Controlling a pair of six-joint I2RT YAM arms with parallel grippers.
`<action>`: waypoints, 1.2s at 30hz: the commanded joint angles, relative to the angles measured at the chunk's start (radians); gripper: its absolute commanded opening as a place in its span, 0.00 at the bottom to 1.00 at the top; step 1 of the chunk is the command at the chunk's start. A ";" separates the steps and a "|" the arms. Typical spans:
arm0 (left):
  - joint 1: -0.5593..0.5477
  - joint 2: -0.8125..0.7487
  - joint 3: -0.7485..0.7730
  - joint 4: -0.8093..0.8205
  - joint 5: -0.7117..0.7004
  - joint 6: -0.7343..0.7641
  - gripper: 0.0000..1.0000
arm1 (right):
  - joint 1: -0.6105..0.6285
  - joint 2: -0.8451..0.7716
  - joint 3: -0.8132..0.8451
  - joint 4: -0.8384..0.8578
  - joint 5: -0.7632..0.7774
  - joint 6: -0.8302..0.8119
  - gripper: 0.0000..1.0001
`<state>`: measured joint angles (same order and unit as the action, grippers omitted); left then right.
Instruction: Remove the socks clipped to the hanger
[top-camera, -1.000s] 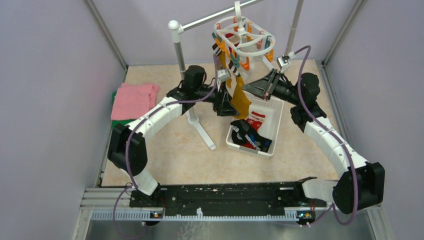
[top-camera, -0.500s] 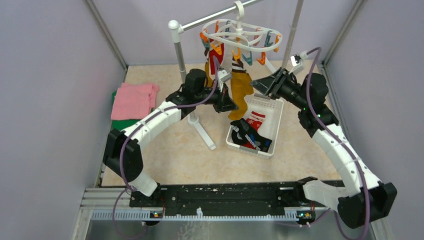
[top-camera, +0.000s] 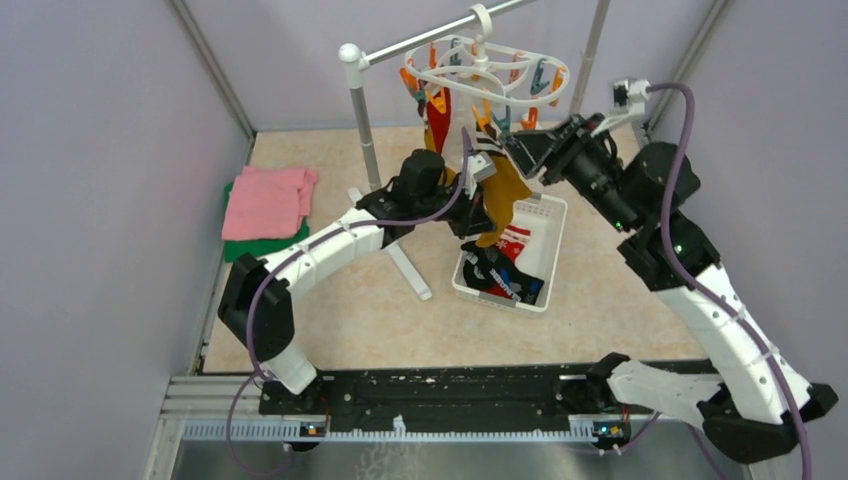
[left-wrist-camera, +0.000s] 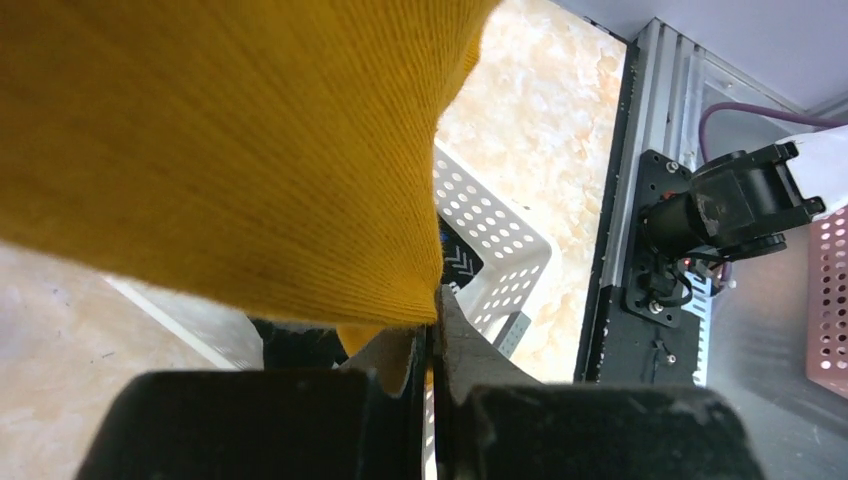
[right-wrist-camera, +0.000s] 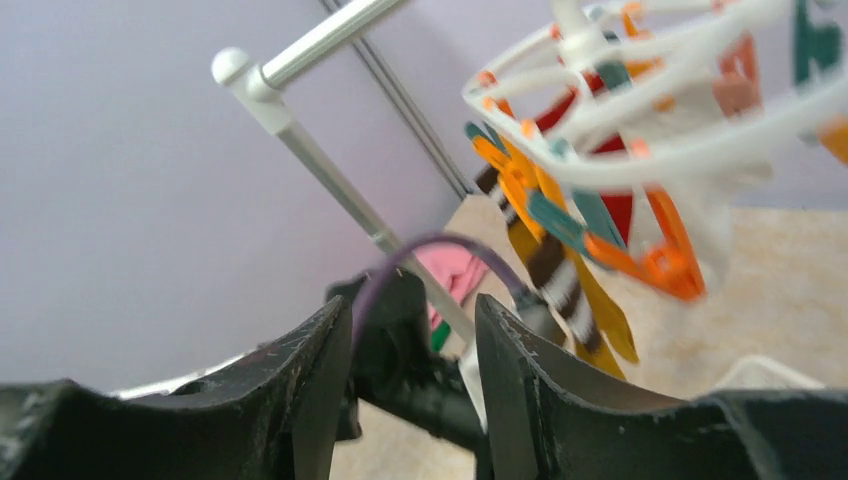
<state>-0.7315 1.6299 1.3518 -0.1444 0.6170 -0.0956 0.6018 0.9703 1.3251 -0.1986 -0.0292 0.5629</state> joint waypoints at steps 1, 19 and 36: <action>-0.035 0.020 0.054 -0.007 -0.034 0.038 0.00 | 0.040 0.177 0.222 -0.075 -0.032 -0.077 0.52; -0.035 -0.012 0.039 -0.038 -0.048 0.051 0.00 | 0.082 0.399 0.386 -0.136 0.084 -0.154 0.60; 0.004 -0.056 -0.011 -0.032 -0.010 0.039 0.00 | 0.002 0.323 0.288 -0.101 0.082 -0.128 0.58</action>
<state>-0.7242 1.6127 1.3357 -0.1951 0.5720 -0.0540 0.6109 1.3235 1.6135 -0.3492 0.0521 0.4271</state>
